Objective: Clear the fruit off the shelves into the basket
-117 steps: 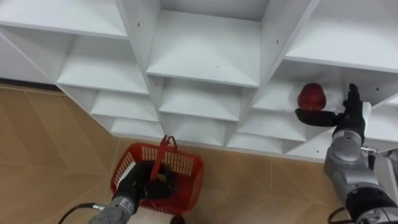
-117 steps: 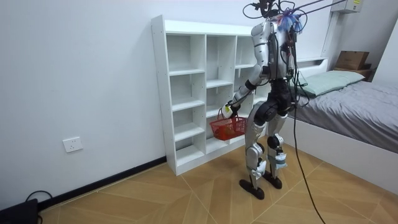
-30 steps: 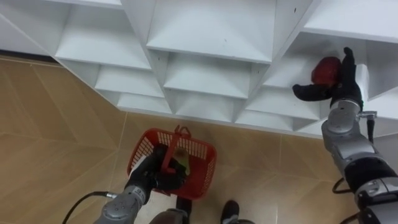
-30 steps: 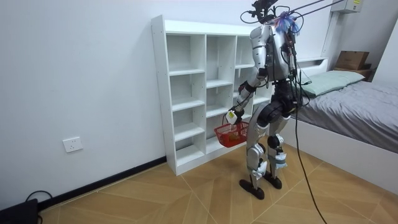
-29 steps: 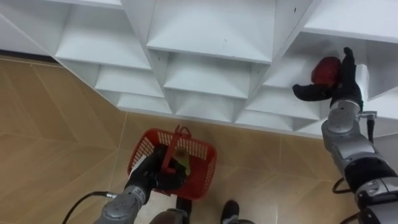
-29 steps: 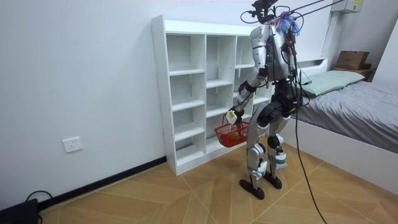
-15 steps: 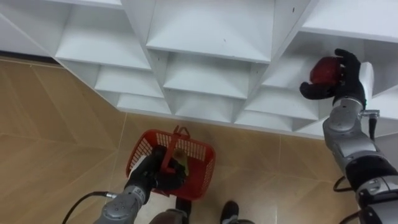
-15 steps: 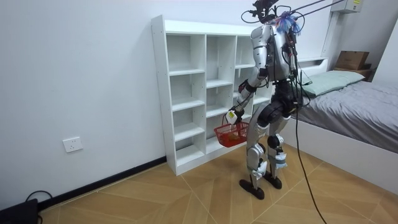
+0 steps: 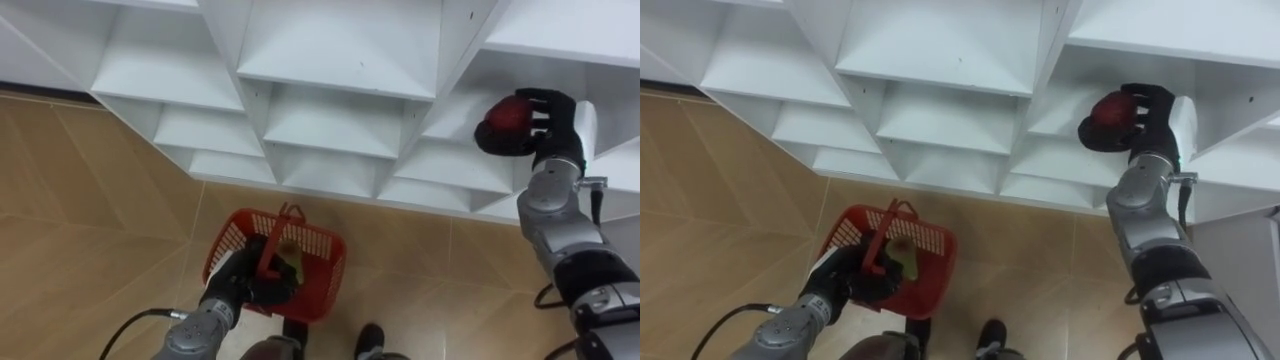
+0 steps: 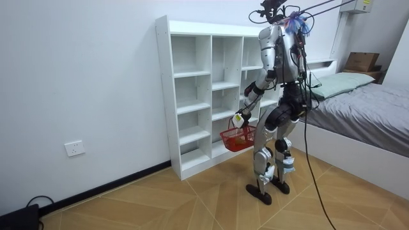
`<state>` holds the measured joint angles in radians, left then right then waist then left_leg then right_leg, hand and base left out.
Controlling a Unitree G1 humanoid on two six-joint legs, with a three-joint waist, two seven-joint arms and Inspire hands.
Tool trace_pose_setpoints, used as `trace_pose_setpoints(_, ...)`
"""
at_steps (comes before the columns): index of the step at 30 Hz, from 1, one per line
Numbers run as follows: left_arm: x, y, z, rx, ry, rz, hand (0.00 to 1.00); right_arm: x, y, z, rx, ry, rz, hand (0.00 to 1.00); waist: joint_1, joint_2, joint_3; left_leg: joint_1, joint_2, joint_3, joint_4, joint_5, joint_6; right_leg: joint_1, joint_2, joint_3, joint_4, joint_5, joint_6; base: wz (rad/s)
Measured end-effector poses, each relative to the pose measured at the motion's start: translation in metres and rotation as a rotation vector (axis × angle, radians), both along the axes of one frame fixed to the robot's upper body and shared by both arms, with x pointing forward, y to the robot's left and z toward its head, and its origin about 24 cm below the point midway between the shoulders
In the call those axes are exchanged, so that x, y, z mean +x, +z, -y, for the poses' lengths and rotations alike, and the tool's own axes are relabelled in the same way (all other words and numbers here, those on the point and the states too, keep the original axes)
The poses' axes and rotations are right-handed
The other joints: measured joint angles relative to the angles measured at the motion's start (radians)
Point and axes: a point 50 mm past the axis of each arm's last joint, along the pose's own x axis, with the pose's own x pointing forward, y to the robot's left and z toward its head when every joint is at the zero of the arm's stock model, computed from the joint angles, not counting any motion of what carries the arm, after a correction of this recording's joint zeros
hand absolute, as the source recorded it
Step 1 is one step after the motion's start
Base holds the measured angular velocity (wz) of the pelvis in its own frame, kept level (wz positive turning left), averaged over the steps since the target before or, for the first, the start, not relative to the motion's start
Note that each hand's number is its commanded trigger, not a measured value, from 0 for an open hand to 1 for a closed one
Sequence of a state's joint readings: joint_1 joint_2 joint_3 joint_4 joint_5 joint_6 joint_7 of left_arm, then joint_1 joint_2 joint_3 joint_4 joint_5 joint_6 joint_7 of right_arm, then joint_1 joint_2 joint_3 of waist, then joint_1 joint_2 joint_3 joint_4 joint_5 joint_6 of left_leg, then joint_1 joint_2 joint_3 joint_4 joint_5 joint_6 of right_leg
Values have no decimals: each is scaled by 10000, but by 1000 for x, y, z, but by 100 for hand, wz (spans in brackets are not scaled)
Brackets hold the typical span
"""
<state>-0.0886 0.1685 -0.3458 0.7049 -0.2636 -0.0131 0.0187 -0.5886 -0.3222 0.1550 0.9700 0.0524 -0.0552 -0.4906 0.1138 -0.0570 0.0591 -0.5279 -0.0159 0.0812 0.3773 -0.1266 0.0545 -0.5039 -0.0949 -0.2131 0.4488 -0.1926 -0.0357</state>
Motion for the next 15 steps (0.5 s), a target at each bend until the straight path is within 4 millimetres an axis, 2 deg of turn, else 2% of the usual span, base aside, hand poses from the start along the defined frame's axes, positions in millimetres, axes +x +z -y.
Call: trace_pose_setpoints(15, 5, 3, 3, -152, -25, 102, 100, 0, 0, -1, -56, 67, -25, 100, -4, 3, -1, 29, 3, 5, 3, 0, 0, 35, 11, 4, -16, -2, -6, 0)
